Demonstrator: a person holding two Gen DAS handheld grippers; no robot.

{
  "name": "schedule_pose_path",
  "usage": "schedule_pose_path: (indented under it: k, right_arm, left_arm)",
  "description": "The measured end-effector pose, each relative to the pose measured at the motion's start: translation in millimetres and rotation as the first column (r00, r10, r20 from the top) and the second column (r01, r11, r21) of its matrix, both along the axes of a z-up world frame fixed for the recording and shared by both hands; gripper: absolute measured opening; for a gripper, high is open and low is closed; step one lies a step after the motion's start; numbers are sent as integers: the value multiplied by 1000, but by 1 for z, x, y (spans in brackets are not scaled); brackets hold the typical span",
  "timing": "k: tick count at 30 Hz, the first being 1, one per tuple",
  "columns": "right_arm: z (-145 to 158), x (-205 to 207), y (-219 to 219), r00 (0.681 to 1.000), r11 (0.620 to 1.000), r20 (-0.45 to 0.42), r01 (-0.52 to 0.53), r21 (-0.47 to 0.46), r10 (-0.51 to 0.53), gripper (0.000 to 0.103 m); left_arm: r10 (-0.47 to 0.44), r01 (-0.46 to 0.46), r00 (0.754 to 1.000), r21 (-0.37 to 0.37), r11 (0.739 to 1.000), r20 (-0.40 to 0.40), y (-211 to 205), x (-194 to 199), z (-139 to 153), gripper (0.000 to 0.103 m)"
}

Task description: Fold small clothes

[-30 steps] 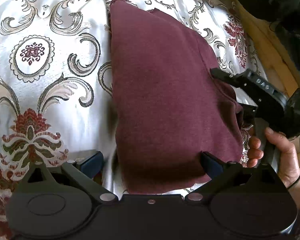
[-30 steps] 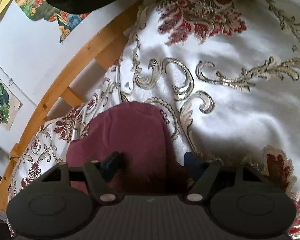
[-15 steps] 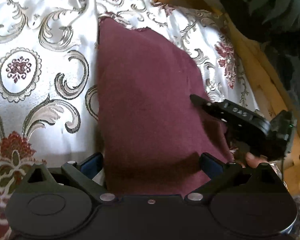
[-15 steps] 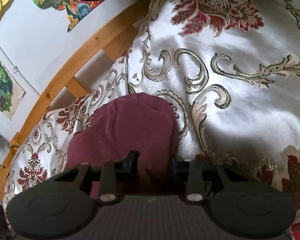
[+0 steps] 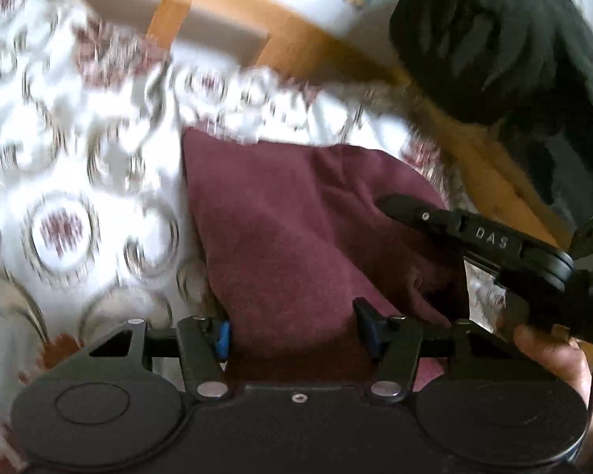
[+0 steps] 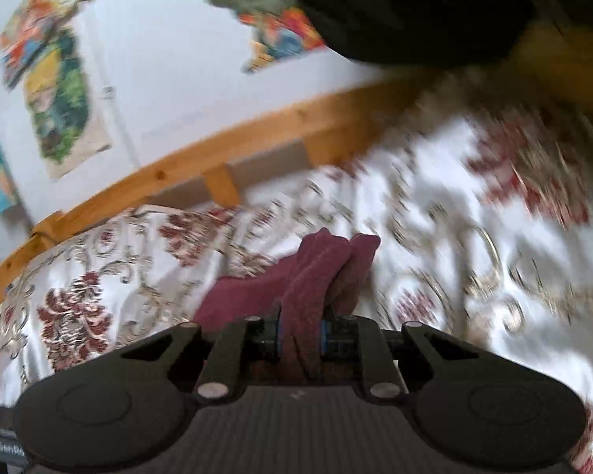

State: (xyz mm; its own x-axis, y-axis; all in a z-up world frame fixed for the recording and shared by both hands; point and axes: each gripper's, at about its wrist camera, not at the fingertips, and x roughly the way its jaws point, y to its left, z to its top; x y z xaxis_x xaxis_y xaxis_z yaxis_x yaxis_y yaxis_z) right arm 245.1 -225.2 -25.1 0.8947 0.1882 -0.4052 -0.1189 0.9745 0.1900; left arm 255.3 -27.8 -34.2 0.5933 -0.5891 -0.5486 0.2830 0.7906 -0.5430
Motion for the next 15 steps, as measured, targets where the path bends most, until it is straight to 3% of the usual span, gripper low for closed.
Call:
schedule_pose_path:
  k: [4, 8, 12, 15]
  right_arm:
    - [24, -2, 26, 996, 998, 85, -16, -60, 21, 18]
    - [40, 12, 51, 987, 995, 158, -28, -97, 43, 18]
    - [34, 47, 66, 986, 996, 164, -21, -92, 36, 18]
    - [14, 76, 71, 995, 995, 99, -17, -100, 27, 18]
  left_arm:
    - [58, -55, 996, -33, 998, 69, 18, -2, 14, 59]
    - [113, -113, 978, -11, 994, 176, 27, 7, 26, 59]
    - [172, -172, 969, -14, 985, 179, 43, 34, 13, 59]
    - [195, -199, 972, 15, 980, 133, 50, 52, -7, 60]
